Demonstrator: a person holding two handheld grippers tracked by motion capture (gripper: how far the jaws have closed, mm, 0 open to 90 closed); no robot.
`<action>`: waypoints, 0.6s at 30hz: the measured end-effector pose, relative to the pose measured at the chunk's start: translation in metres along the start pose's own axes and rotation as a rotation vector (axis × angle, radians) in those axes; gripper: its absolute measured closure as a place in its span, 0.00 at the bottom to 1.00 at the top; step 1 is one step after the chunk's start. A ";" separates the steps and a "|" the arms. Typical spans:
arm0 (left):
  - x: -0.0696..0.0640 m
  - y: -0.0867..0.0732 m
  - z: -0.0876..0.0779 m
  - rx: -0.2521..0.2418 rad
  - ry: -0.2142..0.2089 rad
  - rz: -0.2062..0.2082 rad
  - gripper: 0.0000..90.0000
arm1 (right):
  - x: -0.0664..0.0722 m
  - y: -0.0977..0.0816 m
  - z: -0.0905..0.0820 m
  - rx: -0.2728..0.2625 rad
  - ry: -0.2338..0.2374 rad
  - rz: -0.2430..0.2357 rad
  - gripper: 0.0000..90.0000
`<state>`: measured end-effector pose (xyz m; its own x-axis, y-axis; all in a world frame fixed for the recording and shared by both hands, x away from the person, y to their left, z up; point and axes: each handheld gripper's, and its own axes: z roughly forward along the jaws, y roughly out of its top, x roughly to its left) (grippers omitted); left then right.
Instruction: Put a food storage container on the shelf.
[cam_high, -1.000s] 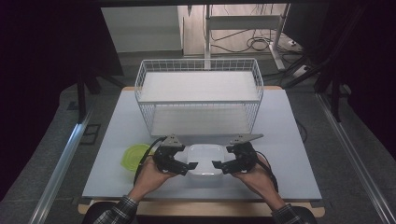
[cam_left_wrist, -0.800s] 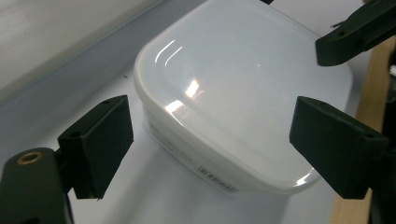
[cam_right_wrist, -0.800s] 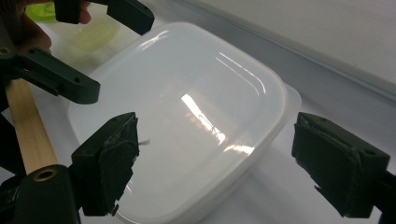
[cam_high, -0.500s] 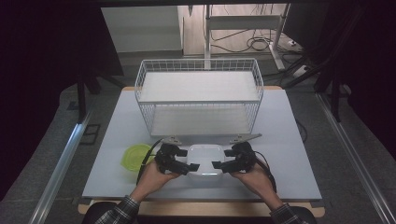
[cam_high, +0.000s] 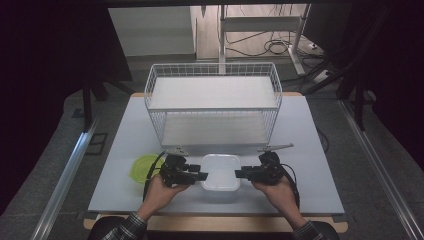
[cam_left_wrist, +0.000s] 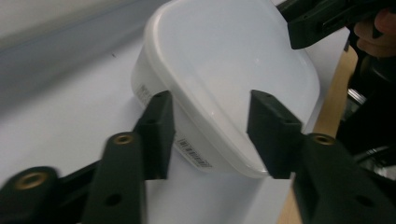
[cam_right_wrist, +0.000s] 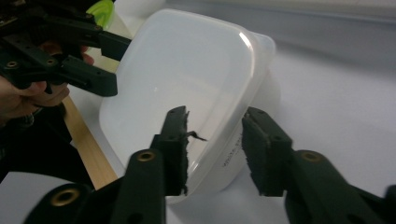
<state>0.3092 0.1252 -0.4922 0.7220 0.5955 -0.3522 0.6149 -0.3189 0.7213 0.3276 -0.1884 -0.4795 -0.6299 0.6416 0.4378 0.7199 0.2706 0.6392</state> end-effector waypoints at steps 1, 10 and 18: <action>-0.001 0.000 0.000 -0.007 0.011 -0.004 0.65 | 0.002 0.000 -0.001 -0.007 -0.014 -0.004 0.74; -0.002 -0.001 -0.006 -0.091 0.042 -0.076 0.83 | 0.002 -0.001 -0.006 -0.096 -0.037 0.016 0.87; -0.002 -0.002 -0.006 -0.096 0.075 -0.079 0.88 | 0.009 -0.002 -0.004 -0.125 -0.089 -0.058 0.88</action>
<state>0.3046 0.1293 -0.4889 0.6443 0.6708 -0.3672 0.6331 -0.1985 0.7482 0.3195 -0.1863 -0.4739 -0.6371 0.6901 0.3433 0.6376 0.2216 0.7378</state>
